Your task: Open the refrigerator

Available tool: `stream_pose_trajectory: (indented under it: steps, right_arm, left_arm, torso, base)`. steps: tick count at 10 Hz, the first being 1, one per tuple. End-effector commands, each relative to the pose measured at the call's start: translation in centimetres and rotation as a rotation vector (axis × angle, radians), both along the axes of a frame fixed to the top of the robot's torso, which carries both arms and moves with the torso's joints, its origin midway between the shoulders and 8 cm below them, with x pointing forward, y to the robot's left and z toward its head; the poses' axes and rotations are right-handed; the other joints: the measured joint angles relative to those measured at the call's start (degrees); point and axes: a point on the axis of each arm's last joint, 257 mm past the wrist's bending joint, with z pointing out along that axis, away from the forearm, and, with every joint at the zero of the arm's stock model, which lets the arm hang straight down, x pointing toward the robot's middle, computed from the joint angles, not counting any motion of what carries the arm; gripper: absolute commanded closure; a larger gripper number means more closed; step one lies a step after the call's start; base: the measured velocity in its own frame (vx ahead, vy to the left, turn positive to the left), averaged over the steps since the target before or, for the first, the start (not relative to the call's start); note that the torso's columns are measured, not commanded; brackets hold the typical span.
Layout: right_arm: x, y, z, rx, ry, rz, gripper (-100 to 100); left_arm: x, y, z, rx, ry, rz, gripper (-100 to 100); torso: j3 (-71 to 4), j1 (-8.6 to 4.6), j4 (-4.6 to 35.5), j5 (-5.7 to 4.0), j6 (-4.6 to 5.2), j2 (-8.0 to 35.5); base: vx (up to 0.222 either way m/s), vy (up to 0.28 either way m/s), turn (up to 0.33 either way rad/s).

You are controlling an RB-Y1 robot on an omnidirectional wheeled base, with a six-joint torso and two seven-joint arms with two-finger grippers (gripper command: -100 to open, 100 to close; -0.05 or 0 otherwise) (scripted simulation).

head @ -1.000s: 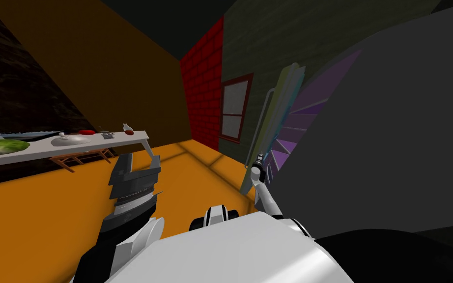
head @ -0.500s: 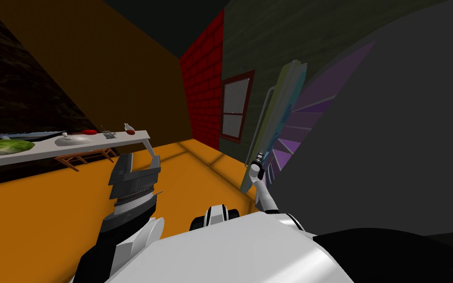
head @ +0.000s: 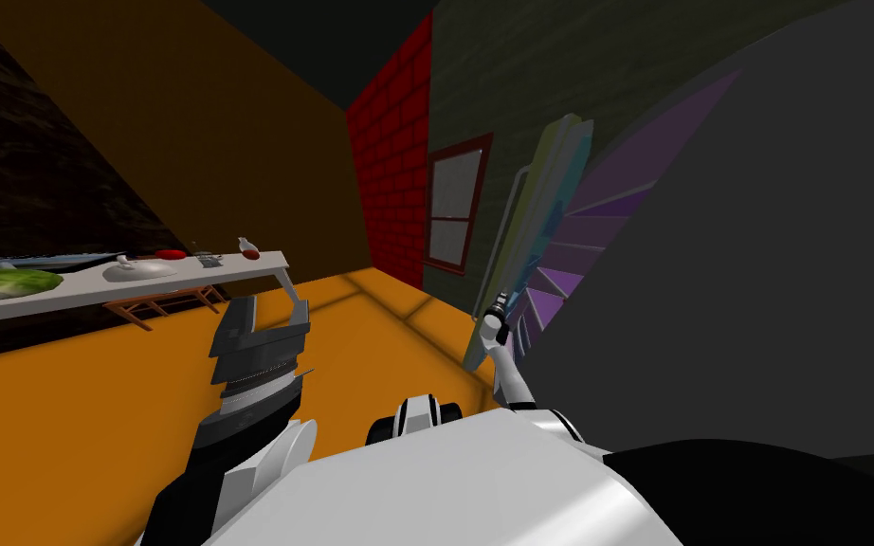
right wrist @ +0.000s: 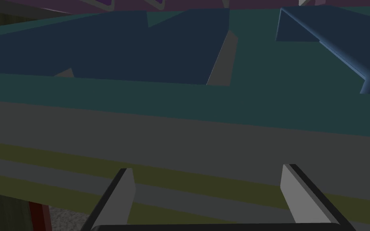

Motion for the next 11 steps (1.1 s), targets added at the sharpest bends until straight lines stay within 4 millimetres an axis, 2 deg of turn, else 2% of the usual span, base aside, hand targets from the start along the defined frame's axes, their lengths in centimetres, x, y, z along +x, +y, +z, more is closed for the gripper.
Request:
stream_pose_trajectory:
  steps: [1, 3, 4, 6, 7, 9, 11]
  right_arm:
    - [-0.4, -1.5, 2.8, -0.035, -0.042, -0.028, -100]
    - [-0.4, -1.5, 2.8, -0.035, -0.042, -0.028, -100]
    - [-0.1, -0.7, 1.5, 0.018, -0.038, -0.018, -100]
    - [0.1, -1.0, 2.6, 0.039, -0.065, -0.032, -100]
    - [0.1, -1.0, 2.6, 0.039, -0.065, -0.032, -100]
    - [0.3, -1.4, 3.9, 0.065, -0.097, -0.048, -100]
    - [0.5, -1.8, 5.3, 0.095, -0.131, -0.064, -100]
  left_arm:
    - [0.0, 0.0, 0.0, 0.000, 0.000, 0.000, 0]
    - [0.0, 0.0, 0.0, 0.000, 0.000, 0.000, 0]
    - [0.0, 0.0, 0.0, 0.000, 0.000, 0.000, 0]
    - [0.0, 0.0, 0.0, 0.000, 0.000, 0.000, 0]
    - [0.0, 0.0, 0.0, 0.000, 0.000, 0.000, 0]
    - [0.0, 0.0, 0.0, 0.000, 0.000, 0.000, 0]
    - [0.0, 0.0, 0.0, 0.000, 0.000, 0.000, 0]
  torso:
    - [0.0, -0.02, 0.0, 0.04, 0.05, -0.1]
    - [0.0, -0.01, -0.1, -0.05, 0.00, -0.1]
    - [-0.1, 0.07, -0.2, -0.12, -0.05, -0.1]
    - [0.0, 0.72, -0.7, -0.44, -0.60, -0.1]
    - [0.0, 0.87, -0.6, -0.39, -0.64, -0.1]
    - [0.0, 0.82, -0.5, -0.27, -0.58, 0.0]
    - [0.0, 0.94, -0.9, -0.61, -0.78, 0.0]
  base:
    - [-0.005, -0.017, -0.013]
    - [-0.005, 0.000, -0.005]
    - [-0.005, 0.027, 0.023]
    - [0.002, 0.018, 0.015]
    - [0.001, 0.013, 0.010]
    - [0.009, 0.002, 0.004]
    - [0.024, -0.012, -0.003]
